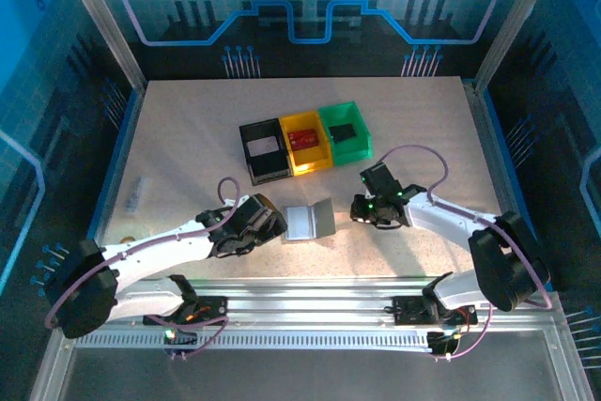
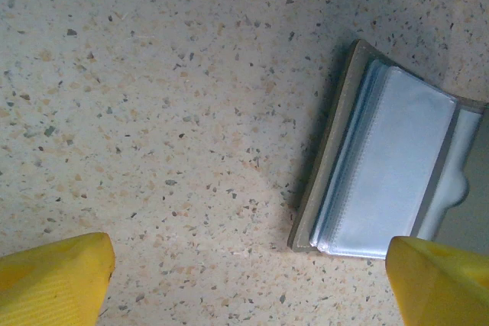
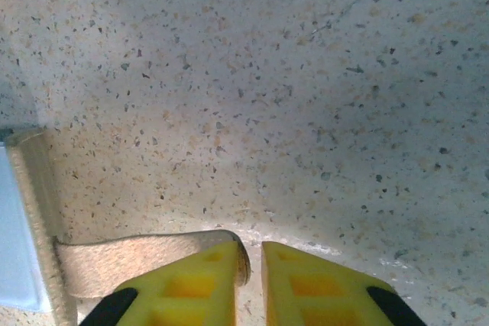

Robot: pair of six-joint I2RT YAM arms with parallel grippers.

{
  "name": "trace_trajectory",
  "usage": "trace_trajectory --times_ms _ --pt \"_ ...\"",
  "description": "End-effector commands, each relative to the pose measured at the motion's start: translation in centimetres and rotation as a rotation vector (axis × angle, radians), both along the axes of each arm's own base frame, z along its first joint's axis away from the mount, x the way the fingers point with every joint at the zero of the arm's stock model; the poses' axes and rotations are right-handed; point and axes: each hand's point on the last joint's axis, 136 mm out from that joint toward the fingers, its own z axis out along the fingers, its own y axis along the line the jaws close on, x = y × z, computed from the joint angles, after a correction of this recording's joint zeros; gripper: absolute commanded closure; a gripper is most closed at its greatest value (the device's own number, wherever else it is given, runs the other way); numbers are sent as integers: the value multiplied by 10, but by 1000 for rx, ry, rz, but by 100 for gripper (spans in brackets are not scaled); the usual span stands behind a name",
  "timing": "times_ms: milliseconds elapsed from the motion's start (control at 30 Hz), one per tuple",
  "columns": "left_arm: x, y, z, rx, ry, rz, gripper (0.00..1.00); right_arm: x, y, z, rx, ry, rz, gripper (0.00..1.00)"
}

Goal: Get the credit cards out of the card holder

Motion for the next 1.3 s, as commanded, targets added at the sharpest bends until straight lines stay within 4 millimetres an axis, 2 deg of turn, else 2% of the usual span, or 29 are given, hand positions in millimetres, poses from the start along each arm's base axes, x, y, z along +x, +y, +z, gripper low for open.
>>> trace_trajectory --times_ms 0,100,233,500,600,700,867,1167,1267 --pt "-3 3 -6 9 25 2 7 4 -8 3 -45 1 -6 77" --pt "-3 4 -6 13 26 1 6 6 -11 7 -65 -9 -3 67" --pt "-2 5 -6 11 24 2 6 7 -10 13 -60 -23 9 66" --pt "-2 5 -9 12 28 2 5 7 3 35 -30 -50 71 53" --pt "-1 5 -10 11 28 5 4 6 8 42 -22 -66 95 52" --pt "-1 3 -13 9 37 4 4 6 15 37 -19 -53 116 59" --pt "5 -1 -9 10 38 1 5 3 17 25 -24 -22 117 80" --pt "26 -35 17 -92 -19 -49 10 1 11 9 -49 -2 105 95" --pt "30 -48 18 -122 -6 -72 12 1 8 3 -49 3 90 100"
